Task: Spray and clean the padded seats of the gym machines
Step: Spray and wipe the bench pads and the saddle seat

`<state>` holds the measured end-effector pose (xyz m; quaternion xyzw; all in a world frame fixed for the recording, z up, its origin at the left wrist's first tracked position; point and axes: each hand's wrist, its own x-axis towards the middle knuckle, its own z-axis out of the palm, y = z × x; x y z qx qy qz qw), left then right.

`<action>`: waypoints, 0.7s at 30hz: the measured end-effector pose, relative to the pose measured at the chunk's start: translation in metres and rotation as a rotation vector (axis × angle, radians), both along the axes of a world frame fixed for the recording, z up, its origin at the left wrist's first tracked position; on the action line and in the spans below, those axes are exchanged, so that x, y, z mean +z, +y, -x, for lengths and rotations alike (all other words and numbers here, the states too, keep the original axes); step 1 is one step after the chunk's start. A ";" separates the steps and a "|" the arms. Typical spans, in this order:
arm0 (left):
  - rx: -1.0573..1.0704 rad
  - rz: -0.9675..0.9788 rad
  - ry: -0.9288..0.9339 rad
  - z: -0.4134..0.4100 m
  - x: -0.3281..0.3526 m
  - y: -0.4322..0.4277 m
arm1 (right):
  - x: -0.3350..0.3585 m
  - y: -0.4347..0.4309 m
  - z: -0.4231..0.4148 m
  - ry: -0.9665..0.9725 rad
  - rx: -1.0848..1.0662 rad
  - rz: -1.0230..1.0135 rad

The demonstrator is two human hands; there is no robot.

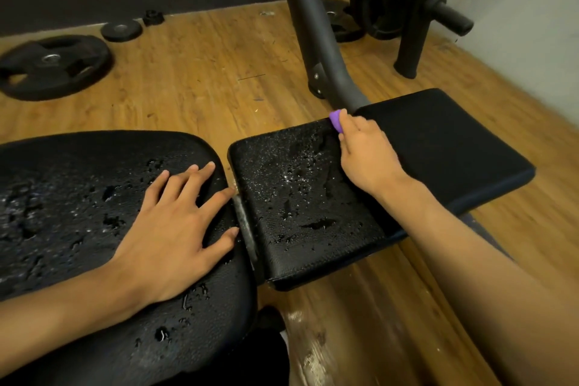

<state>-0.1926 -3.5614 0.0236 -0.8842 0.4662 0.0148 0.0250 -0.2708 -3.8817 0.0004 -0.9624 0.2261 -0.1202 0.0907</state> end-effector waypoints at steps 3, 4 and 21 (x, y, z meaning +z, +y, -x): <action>-0.006 0.005 -0.004 0.000 0.000 0.001 | 0.005 0.018 0.044 -0.007 -0.082 0.077; -0.007 0.003 -0.006 0.000 0.000 0.001 | 0.006 0.025 0.060 -0.009 -0.099 0.065; 0.007 0.016 0.005 0.003 -0.001 -0.002 | 0.004 0.016 0.049 -0.054 -0.039 -0.093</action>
